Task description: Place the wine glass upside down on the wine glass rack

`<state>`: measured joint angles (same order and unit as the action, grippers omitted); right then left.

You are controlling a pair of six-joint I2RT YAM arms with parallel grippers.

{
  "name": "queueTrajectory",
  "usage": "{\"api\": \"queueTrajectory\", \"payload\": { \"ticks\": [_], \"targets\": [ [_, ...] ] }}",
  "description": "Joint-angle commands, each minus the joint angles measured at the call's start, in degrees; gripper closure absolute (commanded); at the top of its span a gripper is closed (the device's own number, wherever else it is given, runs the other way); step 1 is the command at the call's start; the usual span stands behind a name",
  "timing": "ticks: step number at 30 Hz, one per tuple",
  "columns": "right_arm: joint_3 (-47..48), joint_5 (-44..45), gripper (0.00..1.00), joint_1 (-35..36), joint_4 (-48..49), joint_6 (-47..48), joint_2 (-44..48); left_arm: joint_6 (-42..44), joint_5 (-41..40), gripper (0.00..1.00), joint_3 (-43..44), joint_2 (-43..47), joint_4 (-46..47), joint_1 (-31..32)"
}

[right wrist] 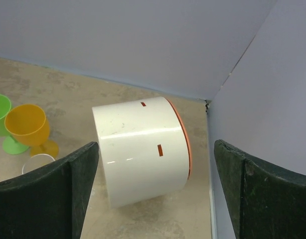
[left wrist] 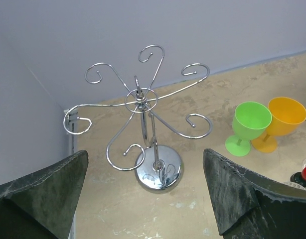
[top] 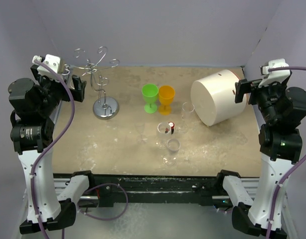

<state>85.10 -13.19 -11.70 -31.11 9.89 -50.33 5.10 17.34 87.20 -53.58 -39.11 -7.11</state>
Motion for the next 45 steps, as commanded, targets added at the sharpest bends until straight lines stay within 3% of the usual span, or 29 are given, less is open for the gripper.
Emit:
{"api": "queueTrajectory", "payload": {
  "ticks": [1,17,26,45],
  "targets": [
    [1.79,-5.86,0.0,-0.34,-0.23,3.3,-0.3,0.92,4.43,0.01,3.03,-1.48,0.49,-0.44],
    [2.0,-11.24,0.0,-1.05,-1.32,4.03,-0.94,0.17,4.17,0.05,10.98,-18.08,1.88,-0.29],
    [0.39,-14.98,0.0,-4.13,-0.21,2.39,-0.65,2.31,1.43,0.22,13.57,-25.99,3.66,1.49],
    [-2.49,-16.12,0.0,-5.33,1.04,2.0,-0.05,2.12,-0.53,0.56,15.61,-32.38,6.96,3.24]
  ]
}}
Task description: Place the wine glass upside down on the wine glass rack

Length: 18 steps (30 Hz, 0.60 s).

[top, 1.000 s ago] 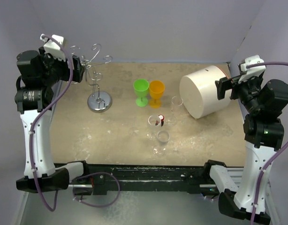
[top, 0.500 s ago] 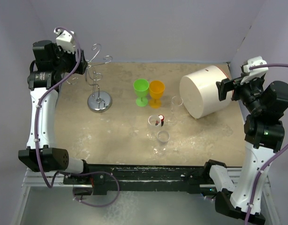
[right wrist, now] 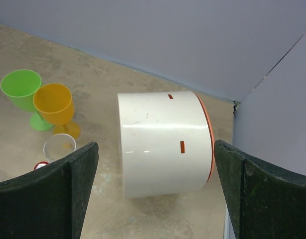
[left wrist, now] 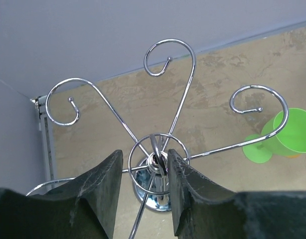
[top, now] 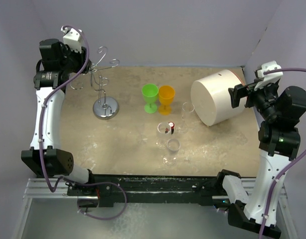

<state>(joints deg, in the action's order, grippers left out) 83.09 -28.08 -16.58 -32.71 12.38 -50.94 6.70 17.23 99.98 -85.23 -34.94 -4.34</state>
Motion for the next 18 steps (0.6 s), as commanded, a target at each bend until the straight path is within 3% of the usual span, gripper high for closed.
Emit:
{"api": "queueTrajectory", "payload": {
  "ticks": [1,9,18],
  "targets": [
    [-0.51,-1.27,0.0,-0.39,2.65,-0.51,0.57,0.59,-0.59,0.57,2.85,-0.94,2.82,0.54],
    [-0.88,-1.8,0.0,-0.55,2.83,-0.56,0.4,0.74,-0.66,0.65,3.08,-2.22,2.95,1.21],
    [-1.1,-1.81,0.0,-0.57,2.91,-0.6,0.36,-0.72,0.89,1.0,3.35,-0.25,2.96,1.6]
  ]
}}
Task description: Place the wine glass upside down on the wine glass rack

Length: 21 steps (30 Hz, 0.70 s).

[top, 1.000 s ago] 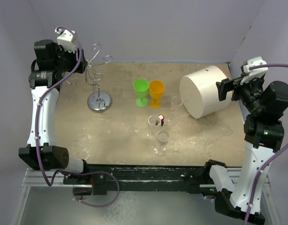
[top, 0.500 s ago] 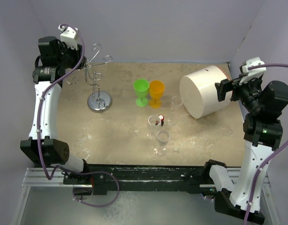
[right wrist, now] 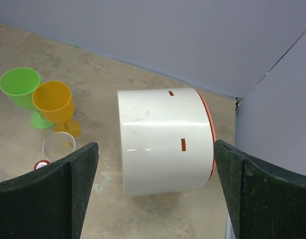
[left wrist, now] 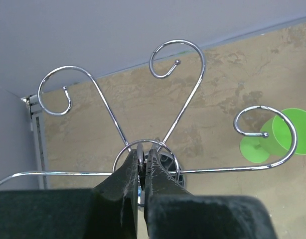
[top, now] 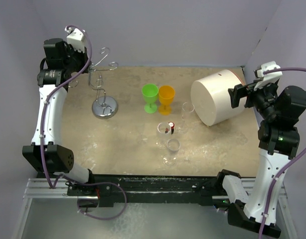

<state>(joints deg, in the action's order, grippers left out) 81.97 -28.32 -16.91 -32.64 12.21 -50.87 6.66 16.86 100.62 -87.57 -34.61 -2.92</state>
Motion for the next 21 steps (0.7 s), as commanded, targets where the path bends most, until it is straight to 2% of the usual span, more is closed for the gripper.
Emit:
{"api": "queueTrajectory", "payload": {
  "ticks": [1,21],
  "targets": [
    [0.08,-1.73,0.0,-0.26,2.85,-0.41,0.19,-1.16,1.63,1.0,2.82,2.5,2.6,0.19],
    [-0.08,-3.19,0.0,-0.45,2.91,-0.25,-0.55,-7.53,3.83,1.0,4.25,7.93,-5.78,2.91]
  ]
}}
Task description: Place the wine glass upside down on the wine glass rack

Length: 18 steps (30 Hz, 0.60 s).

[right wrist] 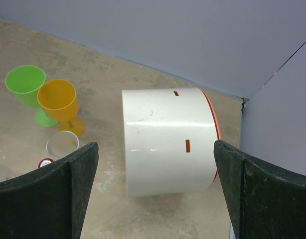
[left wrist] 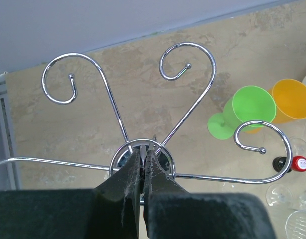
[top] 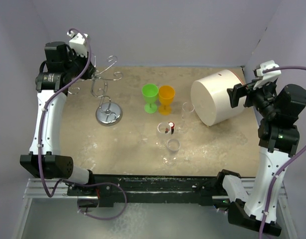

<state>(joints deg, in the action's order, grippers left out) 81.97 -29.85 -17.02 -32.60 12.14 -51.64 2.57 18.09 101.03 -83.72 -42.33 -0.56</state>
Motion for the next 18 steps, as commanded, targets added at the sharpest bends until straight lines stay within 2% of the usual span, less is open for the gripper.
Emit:
{"api": "queueTrajectory", "payload": {
  "ticks": [1,14,18],
  "targets": [
    [-0.16,-1.75,0.0,-0.34,2.89,-0.17,0.3,-3.74,2.85,1.0,3.8,4.29,1.63,0.56],
    [2.42,-6.32,0.0,-0.08,-0.98,2.89,-3.74,-8.09,7.38,1.0,-0.18,7.21,3.2,0.56],
    [2.71,-6.1,0.0,2.0,-2.31,3.49,-5.66,-8.48,8.2,1.0,-1.9,7.9,4.32,0.56]
  ]
}}
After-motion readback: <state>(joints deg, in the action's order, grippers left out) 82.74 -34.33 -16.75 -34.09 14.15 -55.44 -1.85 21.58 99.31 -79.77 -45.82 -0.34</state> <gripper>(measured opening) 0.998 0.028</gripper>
